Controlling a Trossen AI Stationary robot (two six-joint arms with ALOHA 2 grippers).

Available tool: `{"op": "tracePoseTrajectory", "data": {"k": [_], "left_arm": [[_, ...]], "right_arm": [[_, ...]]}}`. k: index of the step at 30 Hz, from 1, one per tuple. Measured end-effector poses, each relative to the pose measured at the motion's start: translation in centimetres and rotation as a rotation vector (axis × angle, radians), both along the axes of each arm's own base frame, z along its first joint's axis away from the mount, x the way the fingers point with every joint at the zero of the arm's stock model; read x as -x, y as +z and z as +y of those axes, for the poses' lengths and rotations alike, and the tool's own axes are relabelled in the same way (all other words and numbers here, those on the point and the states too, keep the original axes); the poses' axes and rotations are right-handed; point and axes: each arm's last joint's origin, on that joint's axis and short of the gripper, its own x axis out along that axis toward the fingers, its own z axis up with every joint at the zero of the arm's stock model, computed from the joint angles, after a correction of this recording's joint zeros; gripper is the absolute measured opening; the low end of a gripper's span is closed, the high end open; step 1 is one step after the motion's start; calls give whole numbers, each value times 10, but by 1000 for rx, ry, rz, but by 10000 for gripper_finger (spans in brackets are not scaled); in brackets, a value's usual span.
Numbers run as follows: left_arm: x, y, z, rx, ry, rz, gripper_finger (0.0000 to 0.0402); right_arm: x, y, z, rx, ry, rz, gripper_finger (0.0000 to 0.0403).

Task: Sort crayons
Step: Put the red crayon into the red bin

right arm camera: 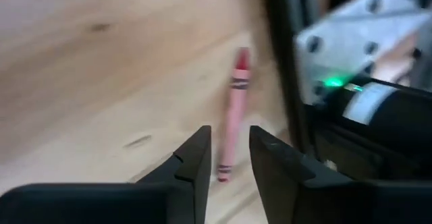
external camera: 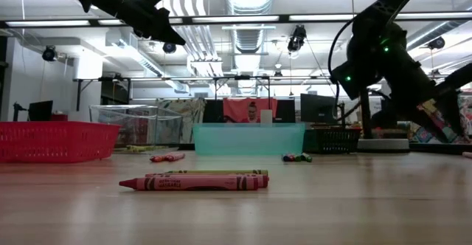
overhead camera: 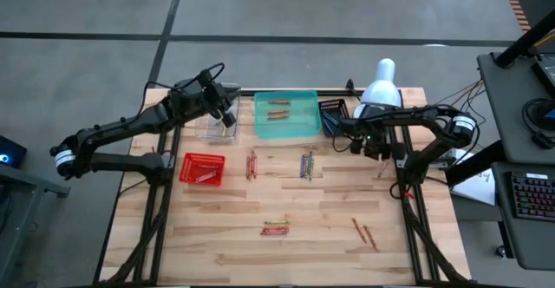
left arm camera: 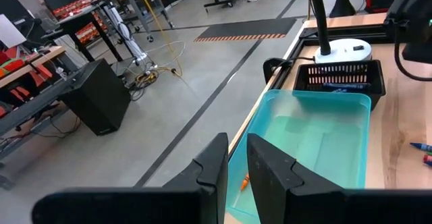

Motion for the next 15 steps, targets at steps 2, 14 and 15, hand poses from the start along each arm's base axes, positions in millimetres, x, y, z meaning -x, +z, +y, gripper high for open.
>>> {"op": "tracePoseTrajectory", "data": {"k": [2,14,15], "left_arm": [[0,0,0,0,0,1,39],[0,0,0,-11,-4,11,39],[0,0,0,-11,-4,11,39]], "right_arm": [[4,0,2,-6,-31,42,103],[8,-8,6,5,-98,86,96],[9,-9,6,9,-107,94,94]]}}
